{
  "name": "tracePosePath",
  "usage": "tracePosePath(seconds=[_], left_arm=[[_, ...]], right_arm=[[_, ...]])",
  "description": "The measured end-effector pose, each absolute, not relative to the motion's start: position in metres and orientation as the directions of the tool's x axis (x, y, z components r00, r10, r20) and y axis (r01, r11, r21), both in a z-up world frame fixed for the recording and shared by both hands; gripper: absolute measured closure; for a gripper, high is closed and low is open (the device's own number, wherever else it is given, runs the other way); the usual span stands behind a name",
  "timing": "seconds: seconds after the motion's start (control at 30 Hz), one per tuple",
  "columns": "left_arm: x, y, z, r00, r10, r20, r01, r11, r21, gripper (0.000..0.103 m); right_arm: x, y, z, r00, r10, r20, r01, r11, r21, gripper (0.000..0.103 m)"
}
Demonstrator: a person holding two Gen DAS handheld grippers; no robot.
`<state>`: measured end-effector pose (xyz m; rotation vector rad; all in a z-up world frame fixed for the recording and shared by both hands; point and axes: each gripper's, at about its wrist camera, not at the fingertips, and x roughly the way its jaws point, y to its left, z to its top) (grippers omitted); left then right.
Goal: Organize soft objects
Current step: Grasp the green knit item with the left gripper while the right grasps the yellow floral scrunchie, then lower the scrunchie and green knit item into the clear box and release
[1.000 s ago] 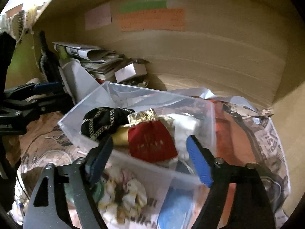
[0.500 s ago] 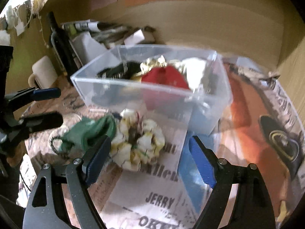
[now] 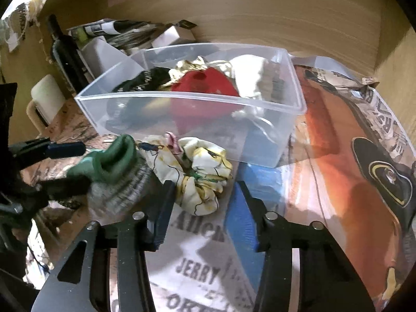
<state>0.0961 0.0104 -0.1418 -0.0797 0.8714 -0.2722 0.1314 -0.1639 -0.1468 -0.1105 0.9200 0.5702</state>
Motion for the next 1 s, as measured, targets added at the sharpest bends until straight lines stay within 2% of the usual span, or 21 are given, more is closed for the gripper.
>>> tracePosePath(seconds=[0.13, 0.3, 0.37, 0.4, 0.5, 0.67, 1.0], left_arm=[[0.105, 0.016, -0.144, 0.597, -0.281, -0.751, 0.19, 0.96, -0.207, 0.044], [0.112, 0.018, -0.152, 0.58, -0.298, -0.758, 0.185, 0.955, -0.234, 0.073], [0.111, 0.016, -0.152, 0.581, -0.307, -0.753, 0.194, 0.952, -0.238, 0.082], [0.11, 0.014, -0.152, 0.584, -0.302, -0.753, 0.198, 0.953, -0.229, 0.087], [0.106, 0.01, -0.149, 0.603, -0.275, -0.749, 0.199, 0.961, -0.193, 0.089], [0.095, 0.013, -0.136, 0.628, -0.274, -0.728, 0.197, 0.962, -0.192, 0.089], [0.081, 0.022, -0.082, 0.731, -0.292, -0.617, 0.216, 0.956, -0.197, 0.093]], right_arm=[[0.137, -0.159, -0.149, 0.453, 0.41, -0.791, -0.519, 0.843, 0.14, 0.059], [0.139, -0.151, -0.153, 0.443, 0.419, -0.793, -0.545, 0.828, 0.133, 0.059], [0.139, -0.152, -0.152, 0.438, 0.426, -0.792, -0.55, 0.824, 0.139, 0.078], [0.138, -0.154, -0.152, 0.439, 0.43, -0.789, -0.546, 0.825, 0.146, 0.081], [0.134, -0.158, -0.147, 0.456, 0.438, -0.775, -0.538, 0.829, 0.152, 0.085], [0.12, -0.17, -0.127, 0.505, 0.46, -0.73, -0.533, 0.832, 0.156, 0.086], [0.108, -0.184, -0.079, 0.612, 0.493, -0.618, -0.529, 0.836, 0.143, 0.086]])
